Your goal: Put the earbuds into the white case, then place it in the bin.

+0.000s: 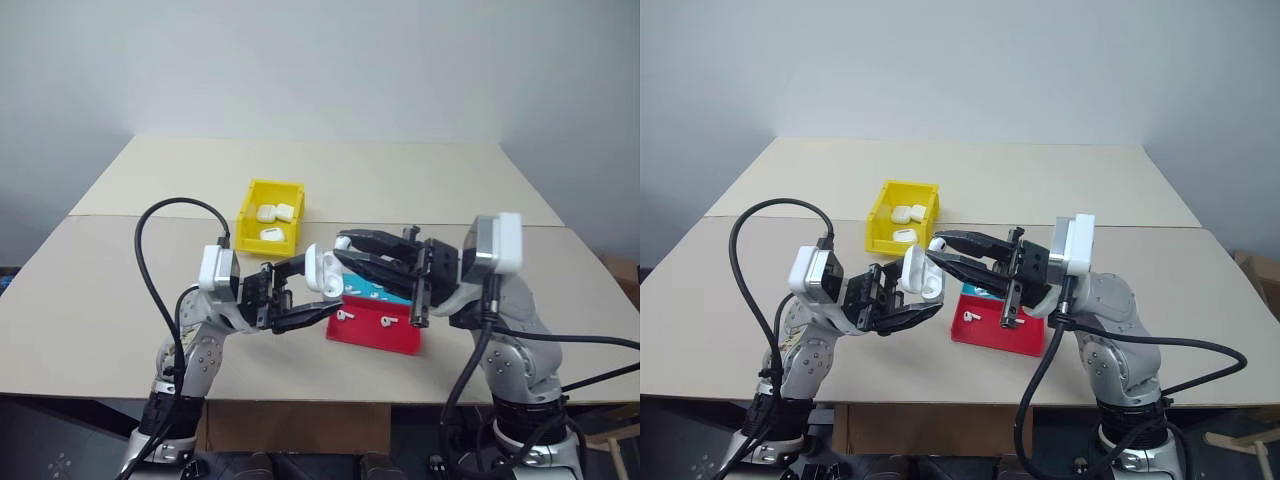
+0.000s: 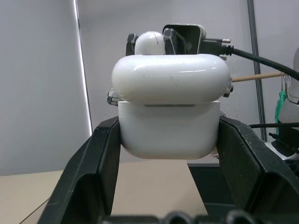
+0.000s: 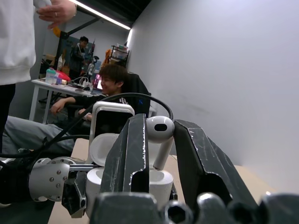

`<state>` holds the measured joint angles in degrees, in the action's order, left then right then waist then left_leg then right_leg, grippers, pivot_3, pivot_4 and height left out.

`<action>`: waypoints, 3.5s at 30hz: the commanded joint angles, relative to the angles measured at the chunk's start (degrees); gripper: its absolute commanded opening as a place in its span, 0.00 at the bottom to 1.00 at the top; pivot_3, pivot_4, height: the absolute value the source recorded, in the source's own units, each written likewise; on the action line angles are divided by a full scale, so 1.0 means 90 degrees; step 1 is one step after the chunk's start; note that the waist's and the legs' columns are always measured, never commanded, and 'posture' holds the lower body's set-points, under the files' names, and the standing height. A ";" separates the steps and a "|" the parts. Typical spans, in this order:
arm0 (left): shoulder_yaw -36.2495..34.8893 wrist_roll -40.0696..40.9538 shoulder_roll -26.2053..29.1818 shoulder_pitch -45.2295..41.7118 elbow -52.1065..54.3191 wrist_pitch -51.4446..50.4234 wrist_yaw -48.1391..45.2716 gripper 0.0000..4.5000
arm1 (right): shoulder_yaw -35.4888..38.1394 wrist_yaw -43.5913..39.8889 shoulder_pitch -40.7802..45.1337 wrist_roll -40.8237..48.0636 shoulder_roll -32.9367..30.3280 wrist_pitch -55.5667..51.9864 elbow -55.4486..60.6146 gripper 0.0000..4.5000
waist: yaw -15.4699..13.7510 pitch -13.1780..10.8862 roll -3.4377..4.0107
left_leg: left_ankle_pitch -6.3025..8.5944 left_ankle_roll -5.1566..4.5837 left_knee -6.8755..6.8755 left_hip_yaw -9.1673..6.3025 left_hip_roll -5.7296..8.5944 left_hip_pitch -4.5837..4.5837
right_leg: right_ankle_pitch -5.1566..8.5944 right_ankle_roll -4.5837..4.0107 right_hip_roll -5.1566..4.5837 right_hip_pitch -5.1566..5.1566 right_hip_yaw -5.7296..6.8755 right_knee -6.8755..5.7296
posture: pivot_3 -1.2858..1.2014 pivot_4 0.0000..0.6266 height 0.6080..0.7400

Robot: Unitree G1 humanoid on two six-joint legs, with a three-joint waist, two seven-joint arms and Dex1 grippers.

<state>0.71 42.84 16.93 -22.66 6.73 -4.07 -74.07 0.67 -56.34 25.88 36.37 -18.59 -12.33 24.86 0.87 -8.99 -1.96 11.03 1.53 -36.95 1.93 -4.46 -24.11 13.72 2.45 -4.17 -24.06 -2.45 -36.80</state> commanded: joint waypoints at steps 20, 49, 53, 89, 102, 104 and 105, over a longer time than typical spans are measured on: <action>-0.0132 -0.0122 -0.0064 -0.0184 -0.0073 0.0218 -0.0252 0.62 | -0.0460 -0.0123 0.0180 -0.0518 -0.0153 0.0741 -0.0331 0.17 | -0.0007 0.0000 0.0000 | 0.0000 0.0000 0.0000 0.0000 0.0000 -0.0001 | 0.0000 0.0000 0.0000 0.0000 0.0001 0.0002 | 0.52 0.24 1.00; -0.0142 -0.0300 -0.0179 -0.0172 -0.0212 0.0359 -0.0435 0.62 | -0.0745 -0.0225 0.0031 -0.0923 -0.0566 0.1038 -0.0420 0.52 | -0.0008 0.0000 0.0000 | 0.0000 0.0000 0.0000 0.0000 0.0000 -0.0001 | 0.0000 0.0000 0.0000 0.0000 0.0001 0.0002 | 0.52 0.24 1.00; -0.0156 -0.0340 -0.0214 -0.0201 -0.0267 0.0397 -0.0443 0.62 | -0.0736 -0.0143 0.0010 -0.1026 -0.0537 0.1234 -0.0454 0.74 | -0.0009 0.0000 0.0000 | 0.0000 0.0000 0.0000 0.0000 0.0000 -0.0001 | 0.0000 0.0000 0.0000 0.0000 0.0001 0.0002 | 0.52 0.24 1.00; -0.0153 -0.1190 0.0399 0.2179 0.0382 0.2060 -0.0096 0.62 | -0.4258 -0.2014 0.5090 -0.4969 -0.1992 -0.0881 -0.5793 0.49 | -0.0021 -0.0007 0.0015 | 0.0000 -0.0001 0.0006 0.0019 -0.0008 -0.0013 | 0.0006 -0.0013 -0.0003 -0.0028 0.0001 -0.0005 | 0.52 0.24 1.00; 0.0074 -0.1325 0.0332 0.2044 0.0330 0.2219 0.0210 0.62 | -0.4174 -0.1754 0.5124 -0.5855 -0.1199 -0.0006 -0.7617 0.49 | -0.0002 -0.0007 0.0017 | 0.0000 0.0000 0.0007 0.0019 -0.0008 -0.0008 | 0.0005 -0.0014 0.0000 -0.0026 -0.0001 -0.0009 | 0.52 0.24 1.00; 0.0101 -0.1321 0.0337 0.2045 0.0353 0.2215 0.0233 0.62 | -0.4112 -0.1774 0.5148 -0.5873 -0.1118 0.0042 -0.7770 0.49 | -0.0002 -0.0007 0.0017 | 0.0000 0.0000 0.0007 0.0019 -0.0008 -0.0008 | 0.0005 -0.0014 -0.0001 -0.0026 -0.0001 -0.0009 | 0.52 0.24 1.00; 0.0106 -0.1313 0.0345 0.2049 0.0366 0.2211 0.0235 0.62 | -0.4087 -0.1775 0.5156 -0.5893 -0.1080 0.0065 -0.7834 0.49 | -0.0002 -0.0007 0.0017 | 0.0000 0.0000 0.0007 0.0019 -0.0008 -0.0009 | 0.0005 -0.0014 -0.0001 -0.0026 -0.0001 -0.0009 | 0.52 0.24 1.00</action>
<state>1.28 30.82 19.86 -3.77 8.22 14.73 -72.40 -38.41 -72.38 70.06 -16.37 -28.43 -12.85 -45.26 0.85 -9.05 -1.81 11.03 1.53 -36.89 2.10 -4.53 -24.19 13.77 2.33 -4.18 -24.29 -2.46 -36.88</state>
